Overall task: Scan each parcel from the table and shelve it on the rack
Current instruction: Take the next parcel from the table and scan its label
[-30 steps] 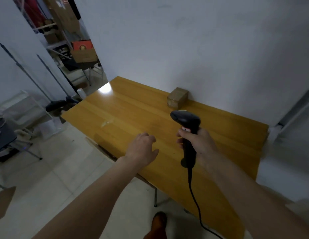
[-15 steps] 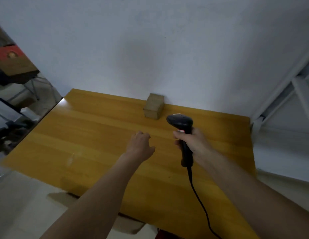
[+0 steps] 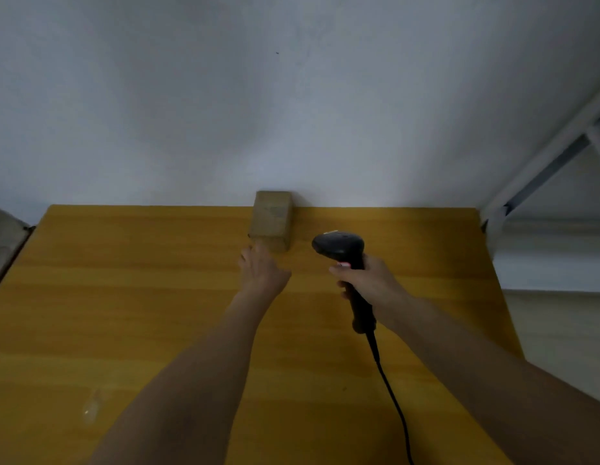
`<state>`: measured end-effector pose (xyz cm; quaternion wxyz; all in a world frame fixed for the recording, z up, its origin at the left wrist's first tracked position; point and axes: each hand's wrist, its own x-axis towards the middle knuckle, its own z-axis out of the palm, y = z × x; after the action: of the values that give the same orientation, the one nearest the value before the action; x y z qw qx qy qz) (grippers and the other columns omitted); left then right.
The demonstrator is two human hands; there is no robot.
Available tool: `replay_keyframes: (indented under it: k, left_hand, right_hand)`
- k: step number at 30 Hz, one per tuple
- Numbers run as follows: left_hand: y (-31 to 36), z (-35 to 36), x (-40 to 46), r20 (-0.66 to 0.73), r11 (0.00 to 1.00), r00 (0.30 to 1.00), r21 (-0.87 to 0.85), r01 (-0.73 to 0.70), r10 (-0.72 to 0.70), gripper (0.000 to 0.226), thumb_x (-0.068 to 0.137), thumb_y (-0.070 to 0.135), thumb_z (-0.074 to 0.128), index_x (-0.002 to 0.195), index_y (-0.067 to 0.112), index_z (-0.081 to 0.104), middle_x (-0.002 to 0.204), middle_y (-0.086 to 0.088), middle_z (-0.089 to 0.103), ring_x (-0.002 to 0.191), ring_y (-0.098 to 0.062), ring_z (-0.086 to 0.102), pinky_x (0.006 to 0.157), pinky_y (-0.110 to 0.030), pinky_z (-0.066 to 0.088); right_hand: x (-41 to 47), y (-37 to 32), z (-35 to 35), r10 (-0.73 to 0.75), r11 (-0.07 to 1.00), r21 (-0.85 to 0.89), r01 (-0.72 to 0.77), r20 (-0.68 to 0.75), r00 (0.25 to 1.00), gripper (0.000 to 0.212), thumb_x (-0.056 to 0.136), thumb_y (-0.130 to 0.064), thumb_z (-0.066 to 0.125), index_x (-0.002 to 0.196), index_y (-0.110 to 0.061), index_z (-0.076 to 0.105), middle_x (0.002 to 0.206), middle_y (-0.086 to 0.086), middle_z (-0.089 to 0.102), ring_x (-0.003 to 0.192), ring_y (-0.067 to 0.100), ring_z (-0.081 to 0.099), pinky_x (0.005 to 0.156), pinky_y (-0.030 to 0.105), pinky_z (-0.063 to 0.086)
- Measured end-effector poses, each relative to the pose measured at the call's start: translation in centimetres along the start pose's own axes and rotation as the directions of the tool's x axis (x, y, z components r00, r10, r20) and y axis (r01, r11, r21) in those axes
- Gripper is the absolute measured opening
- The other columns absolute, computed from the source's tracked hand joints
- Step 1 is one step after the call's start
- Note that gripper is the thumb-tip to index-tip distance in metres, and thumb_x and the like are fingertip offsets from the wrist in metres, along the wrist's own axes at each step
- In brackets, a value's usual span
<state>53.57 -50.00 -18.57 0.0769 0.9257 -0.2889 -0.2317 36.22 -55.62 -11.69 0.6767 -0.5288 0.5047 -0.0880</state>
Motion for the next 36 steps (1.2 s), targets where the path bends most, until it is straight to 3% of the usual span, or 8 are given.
replay_keyframes:
  k: [2, 6, 9, 16, 21, 29, 32, 36]
  left_hand:
    - [1.1, 0.1, 2.0, -0.038, 0.997, 0.999, -0.075, 0.025, -0.028, 0.088, 0.081, 0.033, 0.076, 0.145, 0.005, 0.023, 0.149, -0.017, 0.029, 0.135, -0.035, 0.029, 0.110, -0.040, 0.030]
    - [2.5, 0.2, 5.2, -0.074, 0.976, 0.993, -0.202, 0.077, -0.093, 0.098, 0.077, 0.031, 0.079, 0.149, 0.006, 0.018, 0.151, -0.017, 0.025, 0.137, -0.035, 0.026, 0.110, -0.043, 0.030]
    - [2.9, 0.6, 7.3, -0.054, 0.952, 0.988, -0.279, 0.124, -0.145, 0.103, 0.077, 0.033, 0.080, 0.150, 0.005, 0.014, 0.152, -0.017, 0.022, 0.139, -0.034, 0.022, 0.111, -0.044, 0.030]
    - [3.8, 1.6, 9.5, -0.037, 0.937, 0.980, -0.302, 0.176, -0.196, 0.105, 0.078, 0.036, 0.078, 0.152, 0.005, 0.009, 0.150, -0.020, 0.024, 0.139, -0.036, 0.025, 0.110, -0.044, 0.029]
    - [4.1, 2.9, 7.8, 0.033, 0.966, 0.997, -0.246, 0.081, -0.075, 0.109, 0.069, 0.028, 0.083, 0.151, 0.013, 0.013, 0.145, -0.017, 0.028, 0.134, -0.035, 0.028, 0.106, -0.046, 0.034]
    - [3.2, 6.7, -0.3, 0.147, 0.957, 0.979, -0.272, -0.100, 0.145, 0.110, 0.063, 0.031, 0.088, 0.150, 0.020, 0.021, 0.139, -0.009, 0.033, 0.132, -0.029, 0.032, 0.105, -0.044, 0.038]
    - [3.3, 7.8, -2.9, 0.223, 0.922, 0.971, -0.387, 0.002, 0.091, 0.111, 0.061, 0.034, 0.091, 0.149, 0.019, 0.025, 0.140, -0.008, 0.038, 0.131, -0.028, 0.038, 0.106, -0.045, 0.042]
    - [3.2, 8.3, -6.3, 0.428, 0.707, 0.901, -0.660, 0.255, 0.074, 0.104, 0.065, 0.030, 0.090, 0.148, 0.017, 0.029, 0.142, -0.006, 0.043, 0.126, -0.028, 0.048, 0.101, -0.041, 0.047]
  right_hand:
    - [0.9, 0.2, -0.3, 0.006, 1.000, -0.014, -0.007, -0.028, 1.000, 0.010, 0.092, -0.015, 0.064, 0.090, -0.022, 0.057, 0.093, 0.009, 0.055, 0.086, 0.021, 0.055, 0.086, 0.043, 0.052]
    - [2.4, 0.5, -0.8, 0.038, 0.999, -0.009, -0.038, -0.052, 0.998, 0.015, 0.091, -0.013, 0.064, 0.103, -0.006, 0.061, 0.095, 0.012, 0.055, 0.087, 0.024, 0.055, 0.087, 0.046, 0.051]
    - [3.2, 0.8, -1.0, 0.067, 0.998, 0.018, -0.067, -0.039, 0.997, 0.009, 0.091, -0.014, 0.064, 0.099, -0.016, 0.060, 0.099, 0.010, 0.057, 0.093, 0.026, 0.056, 0.090, 0.047, 0.050]
    - [4.6, 1.5, -1.6, 0.085, 0.995, 0.049, -0.082, -0.067, 0.994, 0.021, 0.091, -0.014, 0.064, 0.110, -0.005, 0.061, 0.101, 0.008, 0.058, 0.100, 0.027, 0.057, 0.088, 0.042, 0.048]
    - [4.6, 2.0, -2.5, 0.100, 0.992, 0.092, -0.090, -0.107, 0.989, 0.007, 0.091, -0.017, 0.064, 0.097, -0.020, 0.060, 0.104, 0.009, 0.059, 0.103, 0.029, 0.058, 0.092, 0.045, 0.049]
    - [2.7, 2.3, -5.1, 0.107, 0.986, 0.146, -0.082, -0.174, 0.979, 0.006, 0.090, -0.018, 0.066, 0.094, -0.016, 0.063, 0.106, 0.012, 0.059, 0.101, 0.031, 0.057, 0.096, 0.052, 0.045]
    - [1.2, 2.9, -5.7, 0.095, 0.988, 0.138, -0.072, -0.164, 0.982, 0.004, 0.092, -0.018, 0.064, 0.094, -0.016, 0.062, 0.096, 0.008, 0.057, 0.091, 0.027, 0.056, 0.087, 0.047, 0.045]
    - [-1.1, 4.1, -6.9, 0.085, 0.988, 0.141, -0.061, -0.172, 0.981, 0.003, 0.093, -0.019, 0.062, 0.091, -0.016, 0.061, 0.087, 0.005, 0.056, 0.083, 0.026, 0.055, 0.079, 0.043, 0.042]
